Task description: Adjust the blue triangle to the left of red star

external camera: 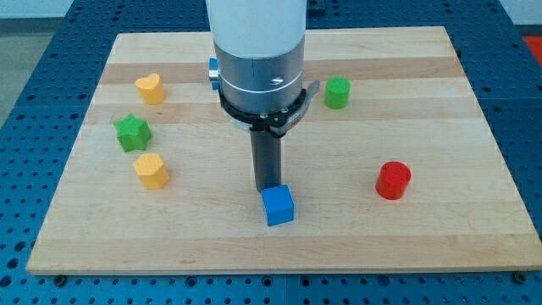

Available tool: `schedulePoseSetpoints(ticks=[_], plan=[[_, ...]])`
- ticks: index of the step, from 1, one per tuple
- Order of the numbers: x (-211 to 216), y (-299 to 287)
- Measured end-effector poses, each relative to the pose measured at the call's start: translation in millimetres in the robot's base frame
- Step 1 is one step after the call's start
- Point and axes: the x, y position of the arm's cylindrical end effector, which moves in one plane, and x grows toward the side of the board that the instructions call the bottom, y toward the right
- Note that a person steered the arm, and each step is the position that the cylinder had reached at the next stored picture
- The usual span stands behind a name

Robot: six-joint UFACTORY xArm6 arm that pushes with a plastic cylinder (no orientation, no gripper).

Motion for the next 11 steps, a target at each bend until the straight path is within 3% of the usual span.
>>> schedulePoseSetpoints(ticks=[3, 4, 7, 11], plan=[[-116, -102], [-120, -102], [-190, -103], [-227, -112]])
